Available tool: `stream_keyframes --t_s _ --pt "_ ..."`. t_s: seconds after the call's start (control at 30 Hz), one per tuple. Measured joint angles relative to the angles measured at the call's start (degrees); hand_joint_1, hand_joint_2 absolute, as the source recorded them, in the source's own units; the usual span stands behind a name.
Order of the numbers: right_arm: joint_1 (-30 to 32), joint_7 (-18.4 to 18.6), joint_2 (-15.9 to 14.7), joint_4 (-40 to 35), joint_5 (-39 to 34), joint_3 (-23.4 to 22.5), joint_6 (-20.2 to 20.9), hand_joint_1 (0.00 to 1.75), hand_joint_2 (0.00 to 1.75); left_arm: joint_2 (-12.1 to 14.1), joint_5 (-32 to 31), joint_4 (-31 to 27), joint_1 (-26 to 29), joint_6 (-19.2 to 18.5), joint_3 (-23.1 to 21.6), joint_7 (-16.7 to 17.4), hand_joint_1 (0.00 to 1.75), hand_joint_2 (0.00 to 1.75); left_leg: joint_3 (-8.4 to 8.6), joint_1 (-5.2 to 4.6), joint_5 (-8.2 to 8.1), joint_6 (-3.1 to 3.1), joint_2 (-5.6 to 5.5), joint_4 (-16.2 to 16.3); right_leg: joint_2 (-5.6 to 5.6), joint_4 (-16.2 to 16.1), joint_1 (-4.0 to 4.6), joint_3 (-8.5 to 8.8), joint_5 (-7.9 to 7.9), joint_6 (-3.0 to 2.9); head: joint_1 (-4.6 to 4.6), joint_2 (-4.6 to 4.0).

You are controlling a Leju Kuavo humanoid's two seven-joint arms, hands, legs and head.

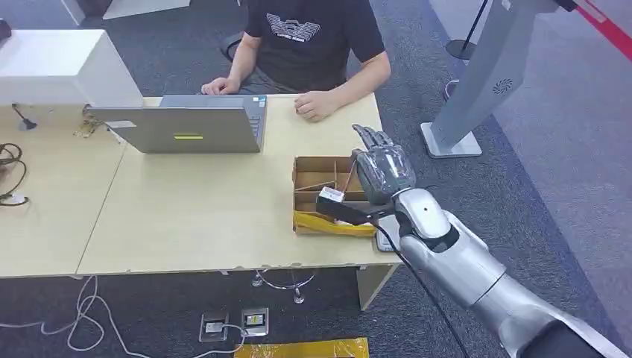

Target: Pass the card to the sensor for recognition and then transmit it.

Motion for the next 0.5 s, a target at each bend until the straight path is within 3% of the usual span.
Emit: stream_keyframes --t_s 0.3,0.5 --pt "-1.43 -1.01 -0.11 -6.03 1.07 -2.23 -2.12 1.75 1.75 0.11 -0.04 0.0 -0.01 -0.13 0.0 -0.33 0.0 0.0 -0.01 0.0 0.0 0.0 0.0 0.0 0.0 -0.01 0.0 0.01 0.0 0.0 0.0 0.0" --pt "-2.37 -7.09 1.9 -4.12 -4.07 -2.95 -5.23 1.75 1.75 0.0 -0.7 0.0 -0.03 -0.44 -0.07 -0.35 0.0 0.0 -0.04 0.01 0.0 0.0 -0.01 0.0 0.0 0.01 0.0 0.01 0.0 0.0 -0.02 0.0"
